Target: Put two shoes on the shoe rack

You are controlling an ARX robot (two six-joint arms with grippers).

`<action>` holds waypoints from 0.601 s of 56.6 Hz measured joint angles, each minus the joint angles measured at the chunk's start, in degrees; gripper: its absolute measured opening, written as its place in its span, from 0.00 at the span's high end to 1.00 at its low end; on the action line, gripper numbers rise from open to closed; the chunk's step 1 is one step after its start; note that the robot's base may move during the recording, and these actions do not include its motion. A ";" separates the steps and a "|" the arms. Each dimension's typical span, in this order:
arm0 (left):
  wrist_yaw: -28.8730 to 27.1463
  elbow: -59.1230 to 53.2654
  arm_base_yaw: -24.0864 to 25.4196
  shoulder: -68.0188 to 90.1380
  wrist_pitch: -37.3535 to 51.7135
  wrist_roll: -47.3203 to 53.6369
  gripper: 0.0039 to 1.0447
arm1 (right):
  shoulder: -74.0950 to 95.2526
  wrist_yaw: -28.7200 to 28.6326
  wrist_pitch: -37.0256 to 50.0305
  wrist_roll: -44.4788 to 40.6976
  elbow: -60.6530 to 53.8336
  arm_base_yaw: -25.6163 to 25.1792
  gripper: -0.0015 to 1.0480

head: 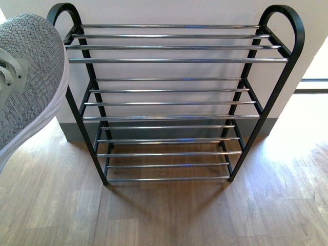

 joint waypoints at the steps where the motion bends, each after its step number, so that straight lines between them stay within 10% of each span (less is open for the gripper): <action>1: -0.02 0.00 0.00 0.00 0.00 0.00 0.99 | 0.07 0.42 0.02 0.00 0.22 0.37 0.99; 34: -0.04 0.00 0.00 0.00 0.00 0.00 0.99 | 23.08 32.89 2.45 10.53 24.96 39.32 0.99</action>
